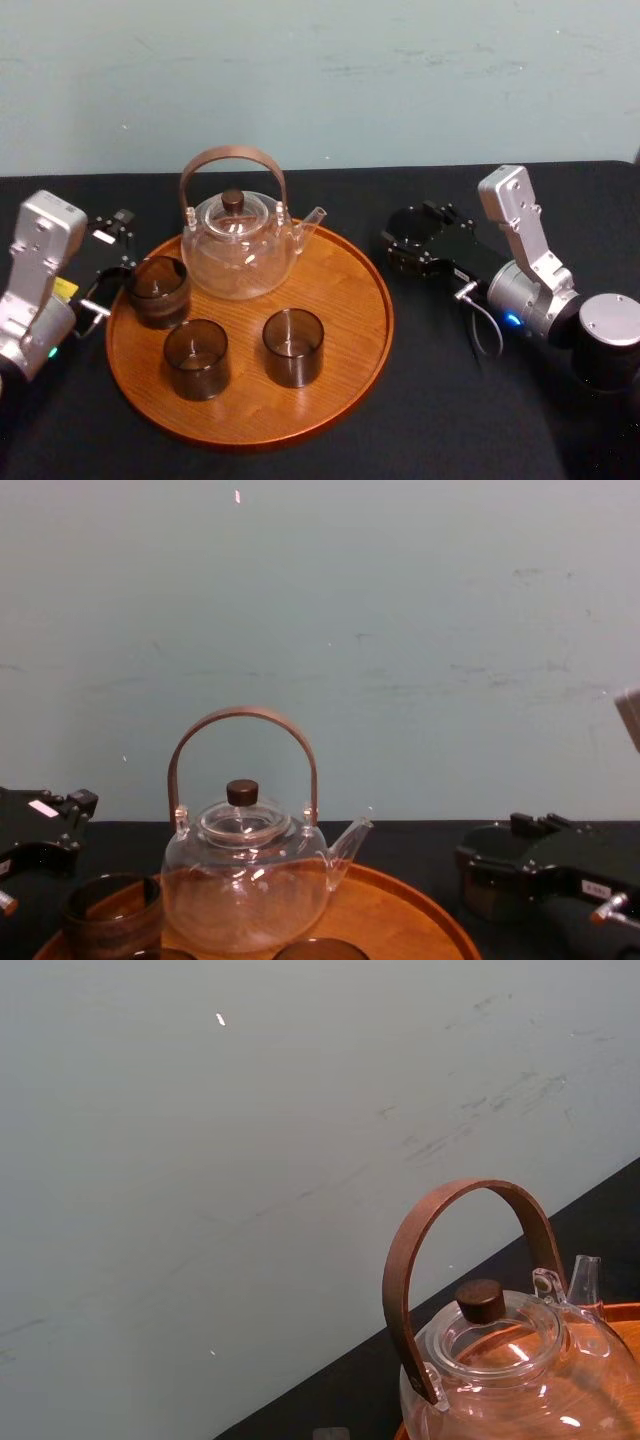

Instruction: Pick up the glass from the table and place it on the tray.

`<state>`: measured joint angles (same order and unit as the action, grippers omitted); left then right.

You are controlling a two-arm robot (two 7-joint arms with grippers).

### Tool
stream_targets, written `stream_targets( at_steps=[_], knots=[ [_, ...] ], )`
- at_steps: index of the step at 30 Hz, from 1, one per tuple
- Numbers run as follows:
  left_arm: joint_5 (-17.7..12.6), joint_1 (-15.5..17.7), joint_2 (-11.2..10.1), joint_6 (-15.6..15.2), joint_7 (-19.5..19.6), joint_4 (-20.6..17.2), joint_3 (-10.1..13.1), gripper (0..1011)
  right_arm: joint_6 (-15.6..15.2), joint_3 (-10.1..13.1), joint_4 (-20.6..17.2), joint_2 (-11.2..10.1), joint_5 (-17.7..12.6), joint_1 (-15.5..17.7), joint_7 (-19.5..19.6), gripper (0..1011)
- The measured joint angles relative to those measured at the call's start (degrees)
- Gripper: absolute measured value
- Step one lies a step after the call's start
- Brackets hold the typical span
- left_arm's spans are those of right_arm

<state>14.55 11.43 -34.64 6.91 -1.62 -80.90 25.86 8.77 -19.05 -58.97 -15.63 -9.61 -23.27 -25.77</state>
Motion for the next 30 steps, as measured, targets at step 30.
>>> stream_targets(
  at_steps=[30],
  knots=[
    [0.00,0.00,0.00,0.00,0.00,0.00,0.00,0,-0.06,-3.89,-7.40,-0.67,-2.51,1.70,-3.79,904]
  ],
)
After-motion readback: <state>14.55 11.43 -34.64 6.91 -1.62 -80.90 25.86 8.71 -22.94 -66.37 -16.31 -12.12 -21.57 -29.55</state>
